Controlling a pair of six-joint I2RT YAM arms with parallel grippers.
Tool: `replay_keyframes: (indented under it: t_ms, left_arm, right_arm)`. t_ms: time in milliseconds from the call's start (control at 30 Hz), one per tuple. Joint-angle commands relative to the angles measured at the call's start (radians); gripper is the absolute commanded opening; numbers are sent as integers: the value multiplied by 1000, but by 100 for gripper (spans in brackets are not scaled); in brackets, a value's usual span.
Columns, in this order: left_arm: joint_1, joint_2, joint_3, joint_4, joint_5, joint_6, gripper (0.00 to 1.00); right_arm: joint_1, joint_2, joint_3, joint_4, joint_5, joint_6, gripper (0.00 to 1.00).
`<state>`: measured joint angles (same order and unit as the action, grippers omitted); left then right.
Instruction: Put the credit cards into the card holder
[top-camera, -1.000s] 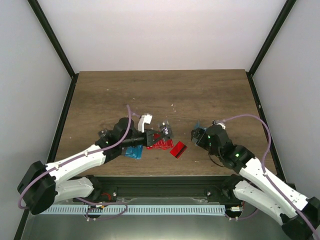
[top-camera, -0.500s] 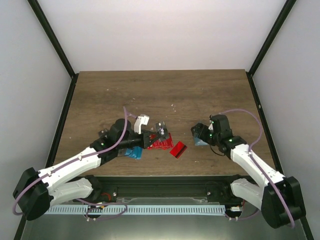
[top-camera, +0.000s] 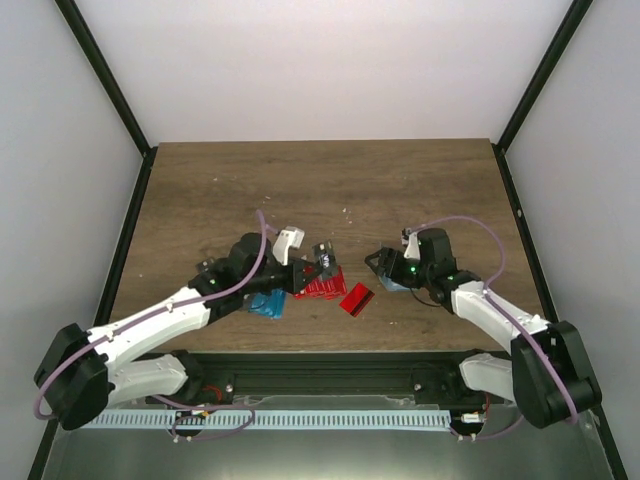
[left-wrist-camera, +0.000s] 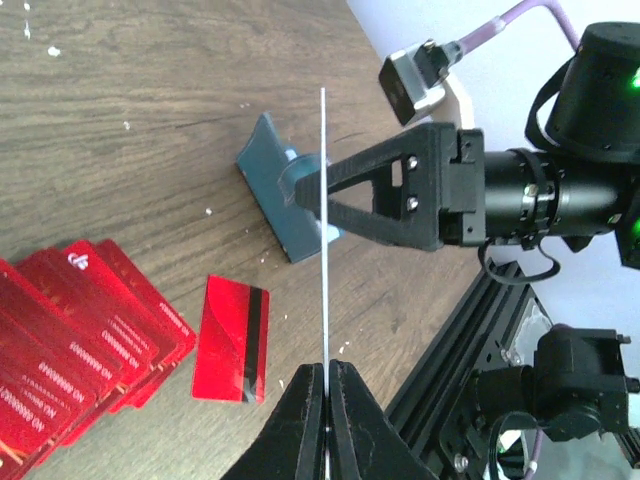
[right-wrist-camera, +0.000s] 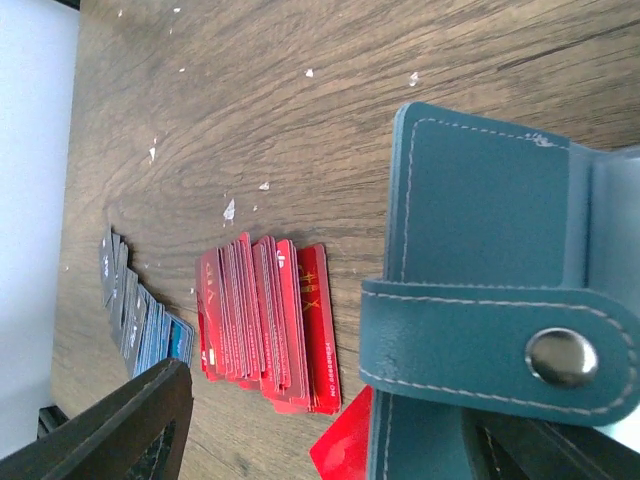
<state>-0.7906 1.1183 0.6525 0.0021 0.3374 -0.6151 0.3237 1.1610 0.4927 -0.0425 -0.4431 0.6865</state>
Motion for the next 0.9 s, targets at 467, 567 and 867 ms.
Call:
replay_keyframes:
  t_ms: [467, 567, 867]
  left_arm:
    - [93, 459, 448, 13, 171, 26, 4]
    - [94, 576, 545, 20, 227, 28, 4]
    - [77, 884, 716, 18, 348, 10, 4]
  right_arm:
    - [-7, 232, -18, 166, -132, -41, 66]
    - [-7, 212, -14, 146, -139, -54, 64]
    - [-7, 137, -3, 80, -138, -74, 63]
